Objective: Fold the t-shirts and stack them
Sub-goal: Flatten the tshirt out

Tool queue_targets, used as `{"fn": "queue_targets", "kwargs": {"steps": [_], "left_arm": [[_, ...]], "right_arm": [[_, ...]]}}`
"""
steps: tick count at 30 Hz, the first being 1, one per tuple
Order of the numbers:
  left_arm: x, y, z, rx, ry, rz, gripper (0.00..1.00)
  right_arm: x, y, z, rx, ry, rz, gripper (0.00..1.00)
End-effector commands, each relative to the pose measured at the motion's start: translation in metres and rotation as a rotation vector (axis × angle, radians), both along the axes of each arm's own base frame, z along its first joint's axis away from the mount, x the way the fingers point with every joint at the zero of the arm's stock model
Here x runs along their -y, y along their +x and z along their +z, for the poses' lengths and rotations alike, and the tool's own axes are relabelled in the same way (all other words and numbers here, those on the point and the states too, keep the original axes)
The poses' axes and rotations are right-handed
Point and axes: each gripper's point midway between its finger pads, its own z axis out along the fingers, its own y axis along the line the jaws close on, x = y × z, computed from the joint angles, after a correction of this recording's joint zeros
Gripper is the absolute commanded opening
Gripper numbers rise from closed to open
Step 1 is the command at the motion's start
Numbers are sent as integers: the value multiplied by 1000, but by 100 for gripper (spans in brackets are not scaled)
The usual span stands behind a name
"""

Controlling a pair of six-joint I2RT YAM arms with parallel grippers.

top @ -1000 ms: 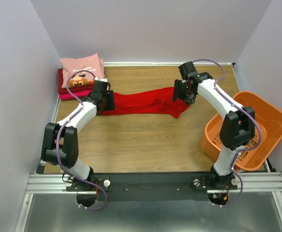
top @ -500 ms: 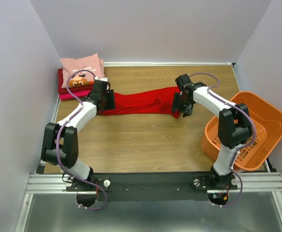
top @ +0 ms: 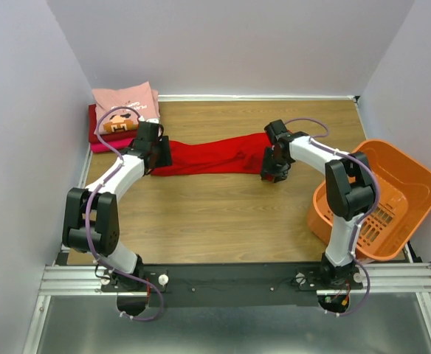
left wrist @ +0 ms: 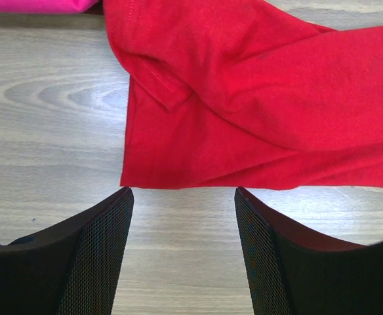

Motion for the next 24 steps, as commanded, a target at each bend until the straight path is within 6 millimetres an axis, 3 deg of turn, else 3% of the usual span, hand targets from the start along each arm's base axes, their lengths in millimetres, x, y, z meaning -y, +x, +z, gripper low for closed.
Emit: {"fn": "queue_targets", "kwargs": {"steps": [1,3,6,9,15,24], "left_arm": [[-1,-1,7,23,-11,-4,71],[-2,0,8,26,-12,-1,71],[-5,3,12,34,-9,8,71],[-10,4,15,40,3,20,72],[-32,10,25,56,27,61,72],[-56,14,20,51,48,117,72]], "right_arm": [[-1,3,-15,7,-11,-9,54],[-2,3,-16,14,-7,-7,45],[-1,4,-15,20,-11,-2,16],[-2,4,-9,31,-2,0,2],[-7,4,21,78,47,6,1],[-3,1,73,154,62,-1,1]]}}
